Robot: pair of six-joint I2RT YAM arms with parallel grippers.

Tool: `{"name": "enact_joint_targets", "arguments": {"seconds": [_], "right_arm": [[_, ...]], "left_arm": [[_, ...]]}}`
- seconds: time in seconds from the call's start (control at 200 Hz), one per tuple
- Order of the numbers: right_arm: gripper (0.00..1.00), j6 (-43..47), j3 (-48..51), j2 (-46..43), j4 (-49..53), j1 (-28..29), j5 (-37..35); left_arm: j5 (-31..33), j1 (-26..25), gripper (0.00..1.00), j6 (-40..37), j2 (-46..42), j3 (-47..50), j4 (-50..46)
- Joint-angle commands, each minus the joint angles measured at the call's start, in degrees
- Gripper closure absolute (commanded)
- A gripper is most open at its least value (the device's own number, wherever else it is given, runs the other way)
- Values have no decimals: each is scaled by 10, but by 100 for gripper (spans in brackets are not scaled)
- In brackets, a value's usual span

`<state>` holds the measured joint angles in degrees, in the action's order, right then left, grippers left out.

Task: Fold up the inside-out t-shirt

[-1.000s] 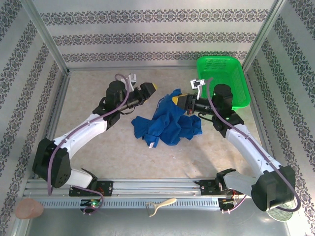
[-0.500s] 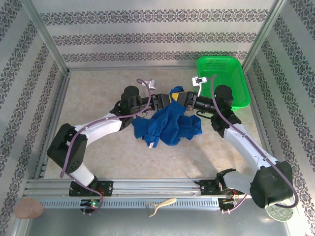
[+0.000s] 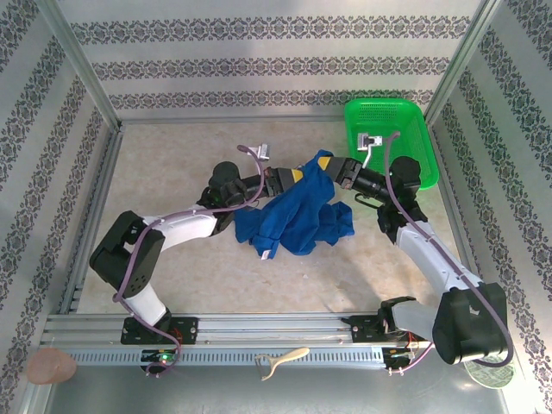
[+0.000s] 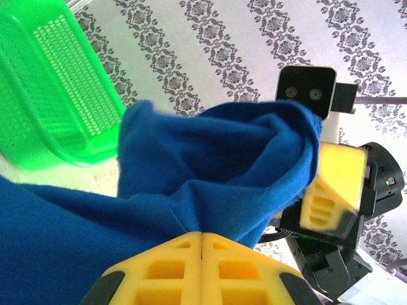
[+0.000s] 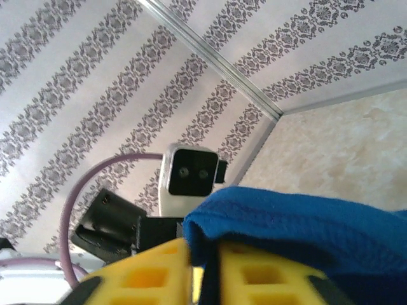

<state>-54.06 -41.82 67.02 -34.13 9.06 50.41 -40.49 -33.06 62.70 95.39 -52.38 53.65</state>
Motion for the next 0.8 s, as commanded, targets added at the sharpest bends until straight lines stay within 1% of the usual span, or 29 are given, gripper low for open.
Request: {"name": "enact_joint_targets", "arguments": {"seconds": [0.0,0.05,0.095,0.12,0.155,0.175,0.195,0.22,0.25,0.295,0.43,0.59,0.714,0.794], "right_arm": [[95,-15,6,-1,-51,-5,1],[98,-18,7,1,-56,-5,2],[100,-20,8,2,-58,-5,0],[100,-20,9,2,-59,-5,0],[100,-22,9,3,-59,-5,1],[100,-24,9,4,-60,-6,2],[100,-24,8,3,-60,-5,3],[100,-27,7,3,-61,-5,6],[100,-28,6,2,-62,-4,9],[100,-30,5,2,-61,-4,11],[100,-34,3,-1,-61,0,14],[100,-40,3,-9,-61,8,13],[100,-45,2,-14,-60,11,11],[100,-49,-1,-16,-60,14,9]], "left_arm": [[-11,-4,100,-10,-45,10,20],[-7,-3,100,-37,-61,11,-20],[-2,-3,100,-78,-79,9,-70],[6,-3,89,-103,-94,7,-104],[22,-4,65,-146,-114,5,-151],[32,-5,54,-172,-126,3,-182],[41,-7,49,-197,-136,-1,-213],[53,-11,44,-234,-147,-10,-256],[67,-17,40,-273,-157,-23,-305],[75,-22,35,-314,-159,-44,-353],[74,-31,29,-362,-133,-94,-404],[51,-34,27,-391,-80,-143,-419],[18,-43,25,-409,-53,-159,-417],[9,-51,23,-412,-39,-164,-405]]}}
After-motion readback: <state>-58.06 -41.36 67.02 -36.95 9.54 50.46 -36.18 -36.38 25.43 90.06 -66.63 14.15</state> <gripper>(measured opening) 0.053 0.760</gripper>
